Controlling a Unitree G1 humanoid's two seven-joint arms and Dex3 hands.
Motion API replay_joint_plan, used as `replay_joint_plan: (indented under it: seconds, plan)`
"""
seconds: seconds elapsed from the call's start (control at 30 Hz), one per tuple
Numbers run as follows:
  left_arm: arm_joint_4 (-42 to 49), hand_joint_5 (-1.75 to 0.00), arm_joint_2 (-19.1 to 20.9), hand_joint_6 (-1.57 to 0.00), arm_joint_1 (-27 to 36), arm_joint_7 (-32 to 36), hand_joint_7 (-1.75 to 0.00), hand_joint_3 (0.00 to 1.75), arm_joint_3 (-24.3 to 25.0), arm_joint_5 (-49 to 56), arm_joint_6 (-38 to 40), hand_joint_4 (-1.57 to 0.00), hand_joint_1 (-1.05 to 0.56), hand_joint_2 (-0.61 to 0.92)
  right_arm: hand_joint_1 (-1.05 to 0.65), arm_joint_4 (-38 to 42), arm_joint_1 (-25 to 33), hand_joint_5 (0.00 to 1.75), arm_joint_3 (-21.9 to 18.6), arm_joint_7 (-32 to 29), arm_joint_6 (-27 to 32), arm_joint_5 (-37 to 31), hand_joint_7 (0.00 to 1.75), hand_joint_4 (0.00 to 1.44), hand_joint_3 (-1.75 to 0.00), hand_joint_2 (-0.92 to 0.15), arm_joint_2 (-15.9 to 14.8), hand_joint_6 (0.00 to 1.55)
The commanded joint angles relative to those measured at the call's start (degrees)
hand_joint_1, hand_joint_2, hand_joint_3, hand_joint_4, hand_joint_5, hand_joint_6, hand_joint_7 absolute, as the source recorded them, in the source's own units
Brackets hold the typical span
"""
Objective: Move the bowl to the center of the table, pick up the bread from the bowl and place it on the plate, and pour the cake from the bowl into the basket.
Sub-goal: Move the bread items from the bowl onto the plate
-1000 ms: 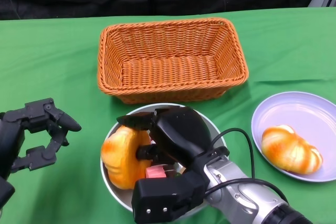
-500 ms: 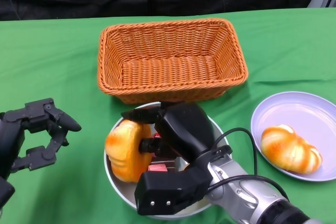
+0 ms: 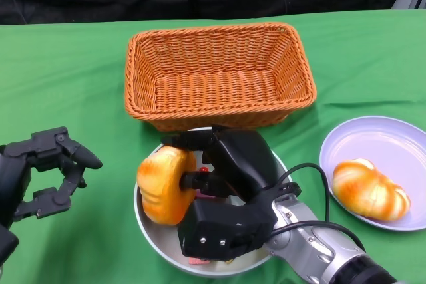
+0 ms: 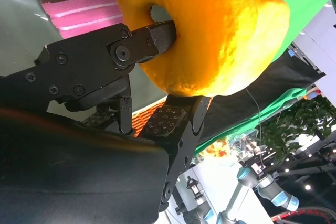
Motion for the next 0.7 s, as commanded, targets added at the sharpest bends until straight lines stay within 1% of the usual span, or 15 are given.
replay_joint_plan:
  seconds: [0.03, 0.13, 0.3, 0.5, 0.7]
  plan:
    - [0.61, -1.46, 1.03, -0.86, -0.51, -0.22, -1.09, 0.96, 0.26, -0.76, -1.02, -0.85, 0.02, 0.59, -0.20, -0.26, 1.00, 1.50, -0.53, 0.25, -0.33, 0.62, 0.03, 0.57, -0.11, -0.92, -0.29, 1.17]
    - [0.89, -1.46, 0.94, -0.86, -0.64, -0.41, -1.08, 0.96, 0.16, -0.86, -0.82, -0.84, 0.02, 0.59, -0.20, -1.90, 1.51, 1.46, -1.14, 2.06, -0.27, 1.64, 0.02, 0.58, -0.15, -0.92, -0.67, 1.17]
    - [1.13, -1.46, 0.92, -0.86, -0.82, -0.22, -1.09, 0.96, 0.07, -0.63, -0.89, -0.85, 0.03, 0.59, -0.19, -4.23, 2.26, 1.44, -1.89, 3.81, -0.71, 2.61, 0.02, 0.59, -0.16, -0.92, -1.23, 1.17]
    - [1.18, -1.45, 0.83, -0.86, -0.89, -0.48, -1.08, 0.96, -0.04, -0.92, -0.42, -0.85, 0.03, 0.58, -0.15, -6.40, 3.46, 1.53, -4.11, 6.02, -2.48, 5.80, 0.03, 0.57, -0.19, -0.92, -1.02, 1.18]
    - [1.26, -1.44, 0.86, -0.85, -0.88, -0.85, -1.08, 0.96, -0.18, -1.07, -0.03, -0.85, 0.02, 0.59, -0.15, -9.62, 4.85, 1.54, -6.30, 9.19, -2.54, 8.94, 0.05, 0.54, -0.23, -0.92, -1.01, 1.20]
